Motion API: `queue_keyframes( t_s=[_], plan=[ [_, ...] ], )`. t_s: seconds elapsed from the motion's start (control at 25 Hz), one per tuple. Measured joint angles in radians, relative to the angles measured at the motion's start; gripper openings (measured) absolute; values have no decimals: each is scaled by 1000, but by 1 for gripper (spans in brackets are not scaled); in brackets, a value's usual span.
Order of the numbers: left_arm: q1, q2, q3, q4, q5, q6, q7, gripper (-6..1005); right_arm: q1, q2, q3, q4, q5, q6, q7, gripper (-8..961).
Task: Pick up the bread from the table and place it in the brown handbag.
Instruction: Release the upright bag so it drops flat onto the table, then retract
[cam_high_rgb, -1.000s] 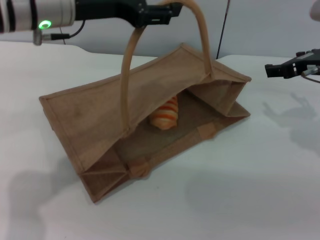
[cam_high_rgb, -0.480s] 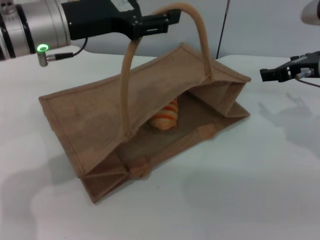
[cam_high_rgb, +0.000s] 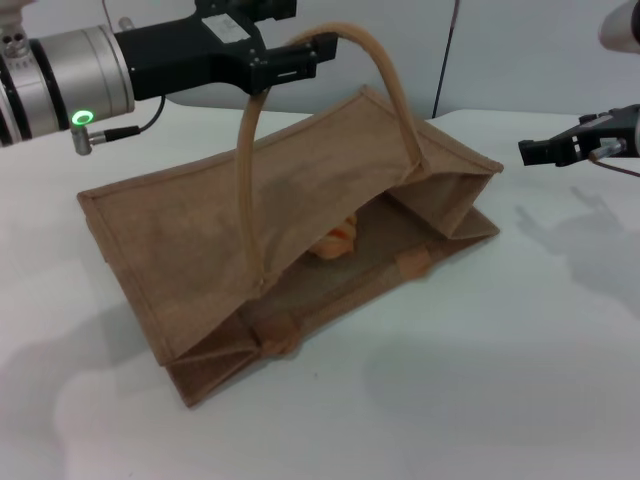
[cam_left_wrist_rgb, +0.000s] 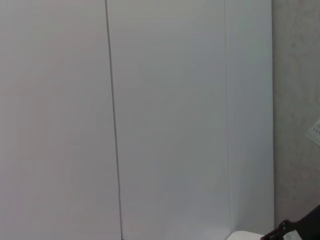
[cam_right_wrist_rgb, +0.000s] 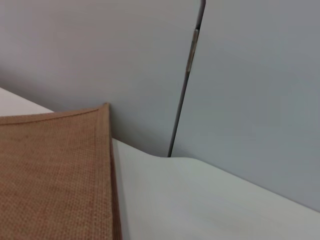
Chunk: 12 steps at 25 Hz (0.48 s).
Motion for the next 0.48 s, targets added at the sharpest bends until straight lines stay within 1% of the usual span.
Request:
queue_keyframes(
  t_s=[0.2, 0.48],
  plan=[
    [-5, 1, 1, -7, -26, -21, 19, 748, 8, 0, 0, 1, 0, 1, 1, 893],
    [-20, 2, -8, -51, -52, -42, 61, 739, 11, 0, -2, 3, 0, 2, 3, 893]
  ],
)
